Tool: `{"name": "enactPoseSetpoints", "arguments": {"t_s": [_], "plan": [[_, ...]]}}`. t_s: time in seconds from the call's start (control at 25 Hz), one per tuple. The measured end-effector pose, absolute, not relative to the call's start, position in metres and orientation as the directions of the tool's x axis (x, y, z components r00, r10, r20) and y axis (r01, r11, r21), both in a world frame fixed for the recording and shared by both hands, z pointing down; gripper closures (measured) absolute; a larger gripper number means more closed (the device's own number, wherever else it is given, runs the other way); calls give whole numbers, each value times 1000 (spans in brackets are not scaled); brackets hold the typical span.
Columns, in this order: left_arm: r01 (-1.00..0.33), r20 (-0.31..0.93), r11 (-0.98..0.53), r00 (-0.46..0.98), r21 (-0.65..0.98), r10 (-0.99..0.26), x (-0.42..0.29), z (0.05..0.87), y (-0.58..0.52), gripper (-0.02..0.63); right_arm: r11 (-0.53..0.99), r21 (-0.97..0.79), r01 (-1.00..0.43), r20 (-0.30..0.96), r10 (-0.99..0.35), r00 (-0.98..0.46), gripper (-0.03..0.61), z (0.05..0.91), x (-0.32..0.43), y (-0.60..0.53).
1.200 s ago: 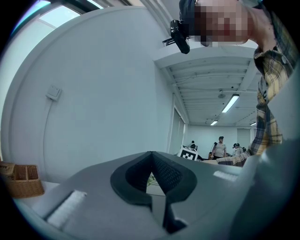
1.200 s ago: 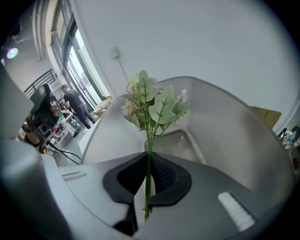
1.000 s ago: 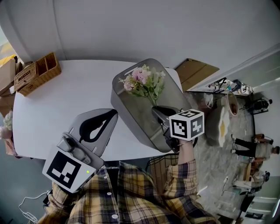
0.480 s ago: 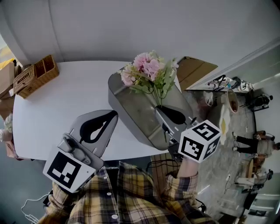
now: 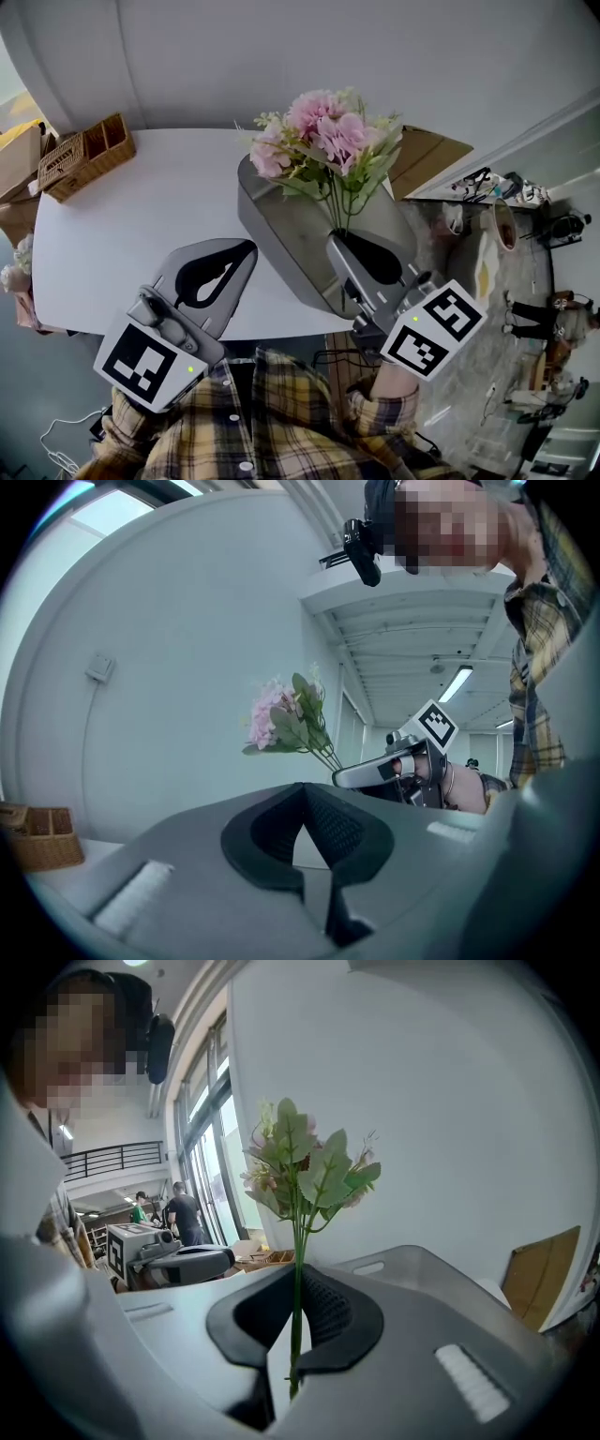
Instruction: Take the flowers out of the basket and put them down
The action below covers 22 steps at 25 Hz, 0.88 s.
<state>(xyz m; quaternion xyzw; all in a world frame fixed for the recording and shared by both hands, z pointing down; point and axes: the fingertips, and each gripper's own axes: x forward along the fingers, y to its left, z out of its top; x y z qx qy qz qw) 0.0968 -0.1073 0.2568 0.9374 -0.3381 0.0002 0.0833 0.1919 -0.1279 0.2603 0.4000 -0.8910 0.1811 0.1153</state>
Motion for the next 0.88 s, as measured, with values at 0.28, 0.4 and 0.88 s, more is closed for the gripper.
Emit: {"name": "enactPoseSetpoints", "arguments": {"t_s": [0.28,0.4,0.88], "plan": [[-688,43,-707,721,166,-692,89,244,-93,601,697,-255,-670,321,-593,-739,560,254,166,-113],[-717,52,-678,692,165,-720,81,244,-89,601,731,-266,-628,320,-548,-773,560,256,152,-109],[-825,86,-532,554,190,-828,-46,308,-99,601,808,-306,-504,358,-393,-847,558,342,7,-133]]}}
